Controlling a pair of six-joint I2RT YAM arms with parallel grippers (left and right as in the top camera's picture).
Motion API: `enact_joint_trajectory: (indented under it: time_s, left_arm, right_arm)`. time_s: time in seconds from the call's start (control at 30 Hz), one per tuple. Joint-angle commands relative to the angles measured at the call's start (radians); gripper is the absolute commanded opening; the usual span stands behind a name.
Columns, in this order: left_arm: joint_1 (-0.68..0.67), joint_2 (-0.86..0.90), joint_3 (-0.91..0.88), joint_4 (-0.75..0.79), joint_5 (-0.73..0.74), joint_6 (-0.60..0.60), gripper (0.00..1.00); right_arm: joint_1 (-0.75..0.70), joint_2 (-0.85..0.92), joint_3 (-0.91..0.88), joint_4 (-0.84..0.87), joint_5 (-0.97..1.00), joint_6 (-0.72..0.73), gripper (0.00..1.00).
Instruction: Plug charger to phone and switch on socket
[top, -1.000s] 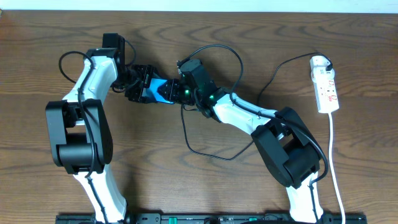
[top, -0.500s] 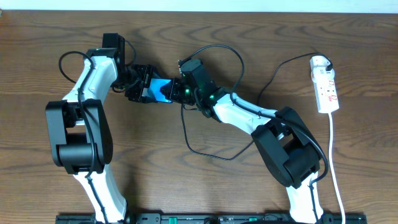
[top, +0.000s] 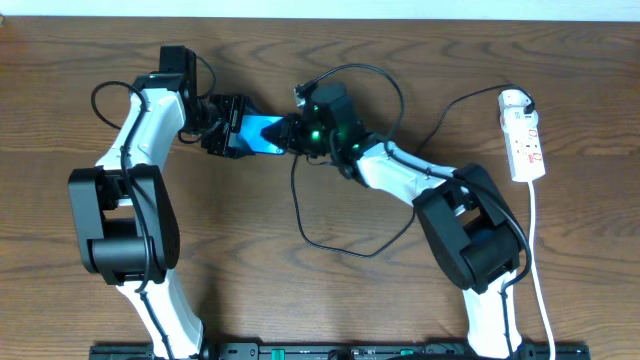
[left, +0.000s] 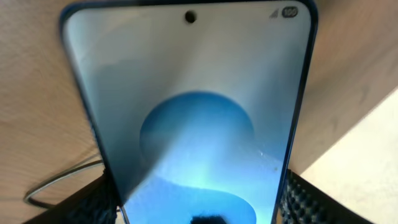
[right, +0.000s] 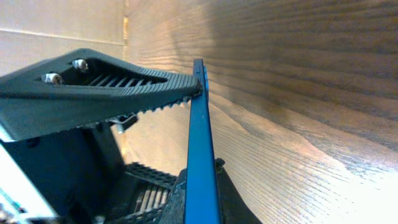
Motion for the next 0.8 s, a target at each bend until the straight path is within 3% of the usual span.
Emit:
enact_joint_trajectory:
  time_s: [0.0,0.07,0.23,0.27,0.4,0.77]
  left_arm:
    - [0.024,-0.006,-0.002,0.022,0.011,0.119,0.87]
    - [0.038,-0.006,-0.002,0.045,0.038,0.142,0.94]
    - [0.090,-0.006,-0.002,0.158,0.216,0.287,0.96]
    - [0.100,-0.006,-0.002,0.227,0.306,0.347,0.96]
    - [0.099,-0.006,-0.002,0.335,0.429,0.391,0.96]
    - [0.089,-0.006,-0.002,0.359,0.438,0.352,0.96]
  right_arm:
    - [-0.072,-0.006,0.023,0.030,-0.043,0.050,0.01]
    - [-0.085,-0.006,0.023,0.030,-0.059,0.049,0.01]
    - [-0.119,-0.006,0.023,0.034,-0.075,0.050,0.01]
    - [-0.129,-0.006,0.023,0.050,-0.075,0.067,0.01]
    - [-0.149,-0.006,0.023,0.113,-0.067,0.195,0.01]
    - [-0.156,-0.006,0.024,0.230,0.095,0.596,0.02]
